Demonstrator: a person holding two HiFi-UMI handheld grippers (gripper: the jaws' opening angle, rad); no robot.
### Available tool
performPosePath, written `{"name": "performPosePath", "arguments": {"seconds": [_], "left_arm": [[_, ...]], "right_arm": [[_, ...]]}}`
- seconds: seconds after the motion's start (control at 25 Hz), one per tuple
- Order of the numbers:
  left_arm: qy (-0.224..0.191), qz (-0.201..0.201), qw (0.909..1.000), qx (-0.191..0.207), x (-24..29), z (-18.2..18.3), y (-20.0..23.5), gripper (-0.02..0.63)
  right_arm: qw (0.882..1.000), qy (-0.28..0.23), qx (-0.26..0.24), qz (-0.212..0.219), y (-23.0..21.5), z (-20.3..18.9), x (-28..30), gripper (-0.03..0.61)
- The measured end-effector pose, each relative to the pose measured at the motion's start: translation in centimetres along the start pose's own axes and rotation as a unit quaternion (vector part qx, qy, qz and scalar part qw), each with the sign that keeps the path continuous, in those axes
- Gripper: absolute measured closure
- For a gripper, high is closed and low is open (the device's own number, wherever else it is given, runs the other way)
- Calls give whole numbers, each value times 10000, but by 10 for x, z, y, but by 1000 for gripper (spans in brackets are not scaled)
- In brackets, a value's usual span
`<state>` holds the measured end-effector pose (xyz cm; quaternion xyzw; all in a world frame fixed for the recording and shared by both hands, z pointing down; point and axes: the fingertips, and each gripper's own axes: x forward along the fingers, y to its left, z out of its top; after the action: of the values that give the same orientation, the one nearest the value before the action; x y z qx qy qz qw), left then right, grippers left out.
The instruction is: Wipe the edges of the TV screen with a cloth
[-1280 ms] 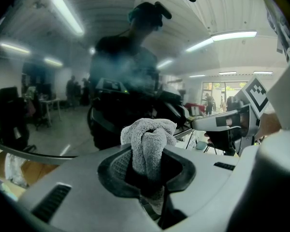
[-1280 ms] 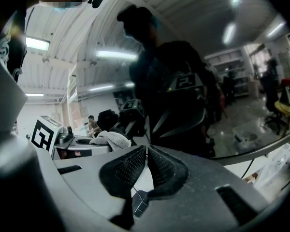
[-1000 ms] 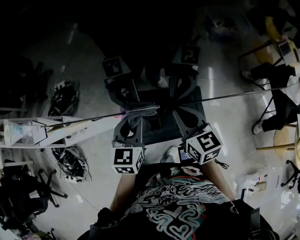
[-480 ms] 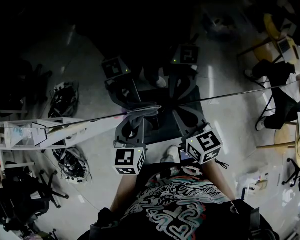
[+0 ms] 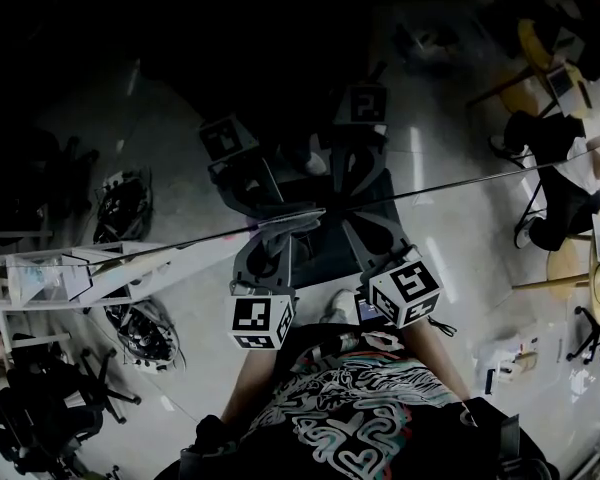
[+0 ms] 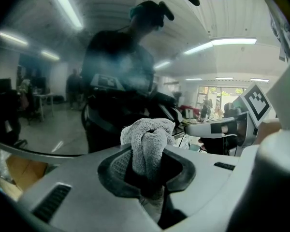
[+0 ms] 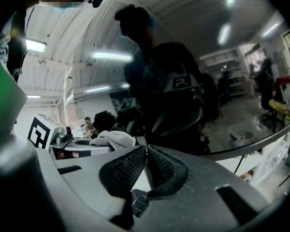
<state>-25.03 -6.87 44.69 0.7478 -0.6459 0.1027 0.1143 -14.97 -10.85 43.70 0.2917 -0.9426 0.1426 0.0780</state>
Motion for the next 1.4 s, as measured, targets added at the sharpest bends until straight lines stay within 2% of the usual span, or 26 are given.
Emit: {"name": "performPosePath", "arguments": {"seconds": [0.36,0.84,1.2,1.4], "left_arm": [[58,-429,9991,3,5,-1,-12,537],[130,-480,9986,-194,6,-2,-5,538],[241,-871,9933,-719,5,-6,-5,538],[251,-1091,9872,-1136,6,-8,-3,539]], "right_arm": [[9995,-58,-43,-299,4,3,1,543],[9956,126,-265,-885,15,9,1,543],[9896,64,-285,-1406,29,14,-13,543],[9839,56,-223,-1775,23,10,-26,543]]}}
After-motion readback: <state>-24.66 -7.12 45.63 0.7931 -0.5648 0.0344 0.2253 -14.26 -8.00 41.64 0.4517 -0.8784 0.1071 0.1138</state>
